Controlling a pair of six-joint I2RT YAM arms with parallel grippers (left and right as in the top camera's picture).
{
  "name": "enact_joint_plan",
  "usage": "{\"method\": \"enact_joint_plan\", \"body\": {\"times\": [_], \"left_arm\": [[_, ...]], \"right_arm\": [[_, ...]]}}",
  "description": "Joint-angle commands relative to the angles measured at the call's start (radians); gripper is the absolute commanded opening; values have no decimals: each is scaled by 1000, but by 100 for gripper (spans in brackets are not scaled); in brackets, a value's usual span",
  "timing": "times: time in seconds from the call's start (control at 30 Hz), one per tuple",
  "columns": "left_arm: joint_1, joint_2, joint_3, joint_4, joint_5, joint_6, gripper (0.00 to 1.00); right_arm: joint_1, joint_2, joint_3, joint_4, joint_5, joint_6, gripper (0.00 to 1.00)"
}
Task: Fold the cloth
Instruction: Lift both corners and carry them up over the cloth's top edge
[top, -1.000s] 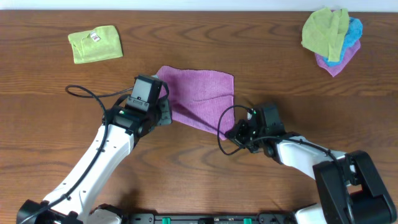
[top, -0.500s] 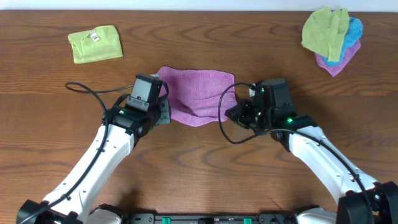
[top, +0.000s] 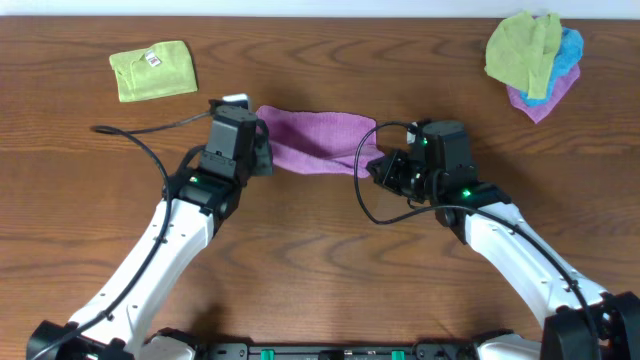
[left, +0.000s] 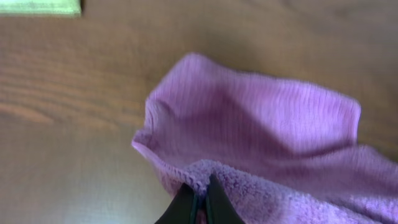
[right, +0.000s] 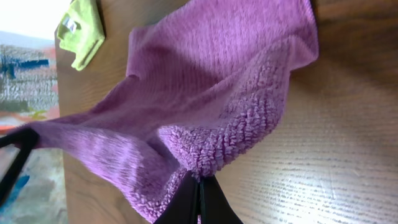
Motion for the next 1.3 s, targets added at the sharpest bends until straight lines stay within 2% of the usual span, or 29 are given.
{"method": "enact_joint_plan", "body": {"times": [0.0,0.13,0.53,0.83,1.03,1.27], "left_arm": [[30,36,21,34,-5,21,6],[51,87,21,71,64,21,6],[83,153,21,206,57,21,6],[124,153,48,207,129,21,6],[124,160,54,277,98,22,6],[124,248,54,340,98,22,6]], "right_arm": [[-8,11,9,4,43,8,1],[-8,32,10,15,63,8,2],[-14,164,107,119,77,34,2],[-48,169,272,-37,63,-37,2],[-51,175,277,-77,110,-54,2],[-51,242,277,-79,110,-53,2]]}}
